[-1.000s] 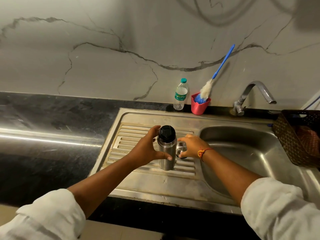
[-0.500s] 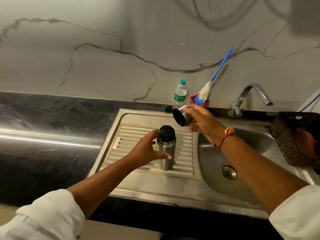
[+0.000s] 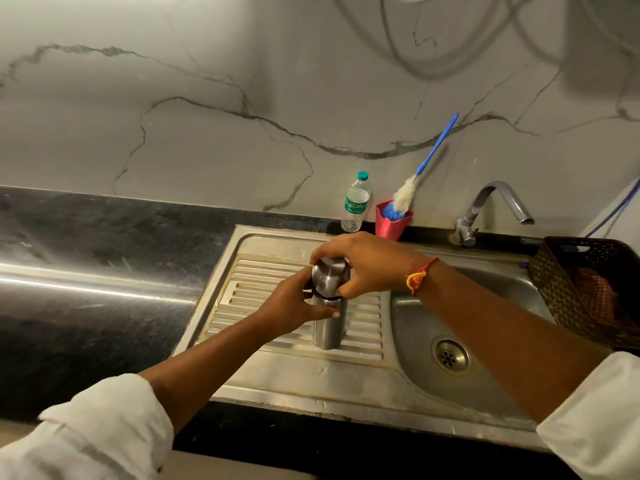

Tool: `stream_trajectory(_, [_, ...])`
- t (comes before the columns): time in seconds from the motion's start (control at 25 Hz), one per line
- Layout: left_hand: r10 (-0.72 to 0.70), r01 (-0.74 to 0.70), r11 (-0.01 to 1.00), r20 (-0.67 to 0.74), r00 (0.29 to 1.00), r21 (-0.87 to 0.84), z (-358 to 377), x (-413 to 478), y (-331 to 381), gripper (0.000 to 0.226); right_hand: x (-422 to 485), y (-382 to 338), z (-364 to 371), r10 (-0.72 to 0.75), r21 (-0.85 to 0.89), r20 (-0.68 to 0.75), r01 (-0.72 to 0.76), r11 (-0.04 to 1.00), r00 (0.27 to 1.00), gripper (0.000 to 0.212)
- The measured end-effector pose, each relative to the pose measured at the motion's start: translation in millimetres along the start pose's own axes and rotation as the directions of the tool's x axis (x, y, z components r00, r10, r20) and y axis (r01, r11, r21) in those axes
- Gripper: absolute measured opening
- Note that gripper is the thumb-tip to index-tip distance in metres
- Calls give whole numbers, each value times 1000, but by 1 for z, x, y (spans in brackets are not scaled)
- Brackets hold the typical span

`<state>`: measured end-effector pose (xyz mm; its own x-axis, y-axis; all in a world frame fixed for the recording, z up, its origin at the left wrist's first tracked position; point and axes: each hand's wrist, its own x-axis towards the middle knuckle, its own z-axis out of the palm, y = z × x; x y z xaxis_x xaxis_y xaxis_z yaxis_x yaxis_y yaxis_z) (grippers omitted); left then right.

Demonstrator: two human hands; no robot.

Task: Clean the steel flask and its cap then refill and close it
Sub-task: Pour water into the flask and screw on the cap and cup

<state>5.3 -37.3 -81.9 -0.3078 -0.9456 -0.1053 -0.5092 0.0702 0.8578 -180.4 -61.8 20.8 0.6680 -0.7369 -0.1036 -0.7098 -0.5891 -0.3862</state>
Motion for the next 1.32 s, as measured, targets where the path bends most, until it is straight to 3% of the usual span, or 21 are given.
stream_trajectory(0.16, [1, -1, 1000, -29, 1000, 17, 1, -1, -1, 70, 5, -6, 2, 57, -107, 14, -55, 993, 998, 58])
stream_trajectory(0.32, [11, -9, 999, -59, 998, 40, 3, -2, -2, 66, 12, -24, 5, 186, -320, -78, -202, 926, 979, 57])
stream_trajectory(0.44, [-24, 28, 998, -81, 996, 54, 6, -2, -2, 69, 21, -37, 16, 428, -320, -176, -463, 827, 887, 74])
stream_trajectory(0.52, [-32, 36, 997, -73, 997, 64, 6, -3, -1, 72, 28, -38, 18, 537, -315, -168, -561, 765, 827, 88])
stream_trajectory(0.6, [-11, 16, 998, -66, 998, 68, 5, -3, 0, 72, 28, -32, 6, 553, -265, -128, -566, 781, 823, 95])
stream_trajectory(0.68, [-10, 14, 998, -66, 998, 65, 4, -5, 3, 75, 20, -27, -12, 485, -219, -69, -487, 845, 872, 84])
stream_trajectory(0.76, [-9, 12, 999, -66, 998, 47, 4, -5, 4, 76, 11, -22, -23, 291, -220, 44, -275, 936, 956, 63])
stream_trajectory(0.88, [-3, 6, 999, -58, 998, 50, 4, -5, 4, 75, 8, -23, -16, 61, -258, 195, -9, 966, 979, 60])
stream_trajectory(1.08, [-14, 17, 999, -65, 998, 50, 4, -5, 4, 68, 19, -33, -6, 171, -423, 12, -150, 894, 985, 51])
stream_trajectory(1.32, [-26, 33, 997, -112, 993, 67, 8, -5, 3, 79, 24, -33, 8, 365, -357, -141, -391, 849, 920, 65])
